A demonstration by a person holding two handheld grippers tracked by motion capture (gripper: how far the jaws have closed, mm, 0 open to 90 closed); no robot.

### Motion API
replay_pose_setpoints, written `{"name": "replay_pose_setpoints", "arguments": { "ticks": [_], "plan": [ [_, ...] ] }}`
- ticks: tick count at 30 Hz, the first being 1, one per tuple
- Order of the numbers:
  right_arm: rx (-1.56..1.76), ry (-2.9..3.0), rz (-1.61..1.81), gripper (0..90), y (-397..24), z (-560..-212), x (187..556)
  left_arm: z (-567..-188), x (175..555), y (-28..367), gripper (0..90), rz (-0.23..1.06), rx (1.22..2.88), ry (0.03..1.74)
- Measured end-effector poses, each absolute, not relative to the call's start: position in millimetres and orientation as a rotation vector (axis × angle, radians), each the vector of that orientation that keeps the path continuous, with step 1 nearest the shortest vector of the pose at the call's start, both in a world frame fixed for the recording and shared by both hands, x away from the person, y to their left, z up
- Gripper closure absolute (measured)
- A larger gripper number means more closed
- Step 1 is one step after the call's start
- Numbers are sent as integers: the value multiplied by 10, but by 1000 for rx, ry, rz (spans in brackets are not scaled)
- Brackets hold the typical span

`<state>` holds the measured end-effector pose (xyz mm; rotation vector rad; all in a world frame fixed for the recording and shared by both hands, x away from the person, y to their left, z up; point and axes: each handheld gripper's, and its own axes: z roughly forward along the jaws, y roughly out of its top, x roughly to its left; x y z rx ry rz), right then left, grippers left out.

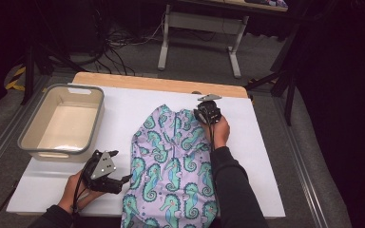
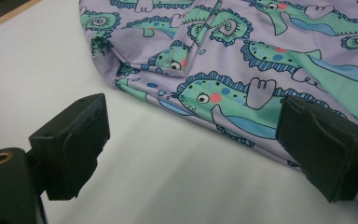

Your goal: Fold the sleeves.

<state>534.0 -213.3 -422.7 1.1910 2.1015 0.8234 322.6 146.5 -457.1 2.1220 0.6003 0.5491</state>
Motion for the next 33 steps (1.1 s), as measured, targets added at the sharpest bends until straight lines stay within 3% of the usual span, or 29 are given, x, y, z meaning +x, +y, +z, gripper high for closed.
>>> {"name": "replay_pose_setpoints", "arguments": {
  "ticks": [9, 27, 33],
  "plan": [
    [1115, 2134, 946, 689, -2189, -4113, 5159, -4565, 3226, 1462, 107, 558, 2126, 596],
    [912, 2178, 1231, 581, -2409, -3999, 4400, -4574, 3221, 1431, 107, 570, 2133, 595],
    [837, 2185, 1299, 487, -2480, -4036, 4100, -4564, 3216, 1434, 110, 577, 2130, 588]
  ]
}}
